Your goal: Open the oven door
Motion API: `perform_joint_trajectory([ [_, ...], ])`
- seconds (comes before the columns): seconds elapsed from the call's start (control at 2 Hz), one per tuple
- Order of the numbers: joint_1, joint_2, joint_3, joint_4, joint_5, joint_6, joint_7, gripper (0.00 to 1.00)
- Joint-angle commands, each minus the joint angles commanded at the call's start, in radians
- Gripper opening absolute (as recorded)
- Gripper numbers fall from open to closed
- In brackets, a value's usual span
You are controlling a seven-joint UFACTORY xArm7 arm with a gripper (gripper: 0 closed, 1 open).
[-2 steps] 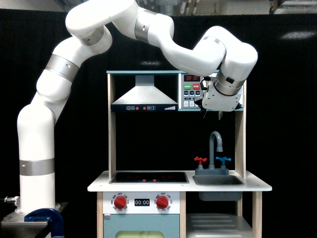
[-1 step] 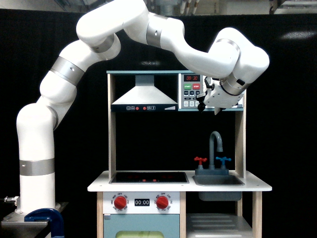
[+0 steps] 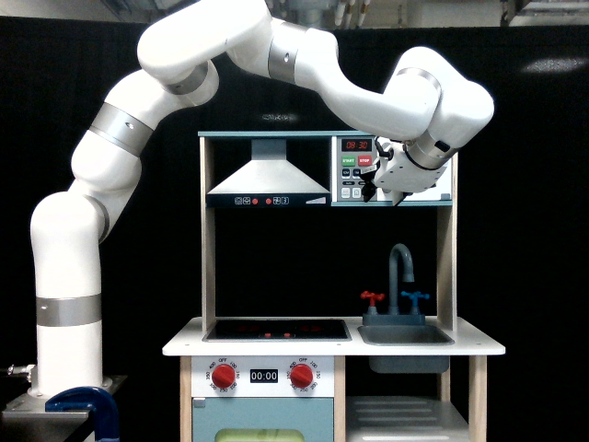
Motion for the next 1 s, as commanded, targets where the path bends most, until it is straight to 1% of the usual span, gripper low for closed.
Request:
perform_joint_trajectory([
  [0.5,-0.046,0.016,0.082,0.092,0.002,-0.003,0.084,1.0],
  [1.0,-0.053,-0.005,0.157,0.101,-0.007,-0.048,0.141,1.0],
])
